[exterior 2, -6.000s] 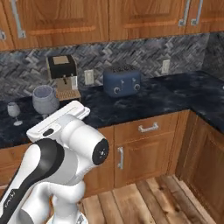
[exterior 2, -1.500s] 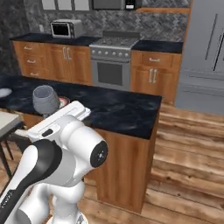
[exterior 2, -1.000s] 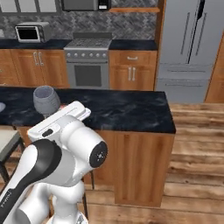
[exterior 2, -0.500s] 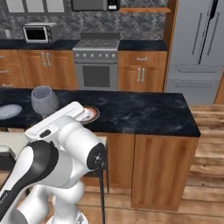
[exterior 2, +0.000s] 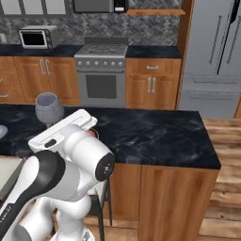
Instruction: Retrieve the wine glasses from the counter and place one next to each plate.
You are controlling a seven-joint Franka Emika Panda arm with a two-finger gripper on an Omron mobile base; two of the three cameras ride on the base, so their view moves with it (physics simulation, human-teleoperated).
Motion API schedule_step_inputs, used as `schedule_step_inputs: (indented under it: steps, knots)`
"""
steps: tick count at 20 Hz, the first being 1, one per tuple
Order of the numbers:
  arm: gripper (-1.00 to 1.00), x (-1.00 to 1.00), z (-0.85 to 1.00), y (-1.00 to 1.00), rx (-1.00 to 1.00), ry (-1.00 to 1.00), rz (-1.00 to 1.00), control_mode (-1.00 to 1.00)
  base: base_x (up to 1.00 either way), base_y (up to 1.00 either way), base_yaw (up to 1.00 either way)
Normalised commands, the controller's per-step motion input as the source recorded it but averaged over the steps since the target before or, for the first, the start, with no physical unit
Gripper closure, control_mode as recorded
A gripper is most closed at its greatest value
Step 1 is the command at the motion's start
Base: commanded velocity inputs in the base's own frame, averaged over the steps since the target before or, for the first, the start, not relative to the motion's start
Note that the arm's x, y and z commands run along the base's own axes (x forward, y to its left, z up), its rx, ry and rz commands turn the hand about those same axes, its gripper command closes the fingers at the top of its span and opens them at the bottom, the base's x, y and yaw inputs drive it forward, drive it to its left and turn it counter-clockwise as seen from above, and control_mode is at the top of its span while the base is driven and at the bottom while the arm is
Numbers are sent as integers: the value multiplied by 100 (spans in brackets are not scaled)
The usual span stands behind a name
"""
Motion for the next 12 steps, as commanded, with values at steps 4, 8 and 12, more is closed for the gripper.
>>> schedule_step_inputs:
  steps: [4,8,12]
  knots:
    - [100,0,0,0,0,0,0,100,82,-14,24]
    - [100,0,0,0,0,0,0,100,35,-32,35]
    - [100,0,0,0,0,0,0,100,46,-16,32]
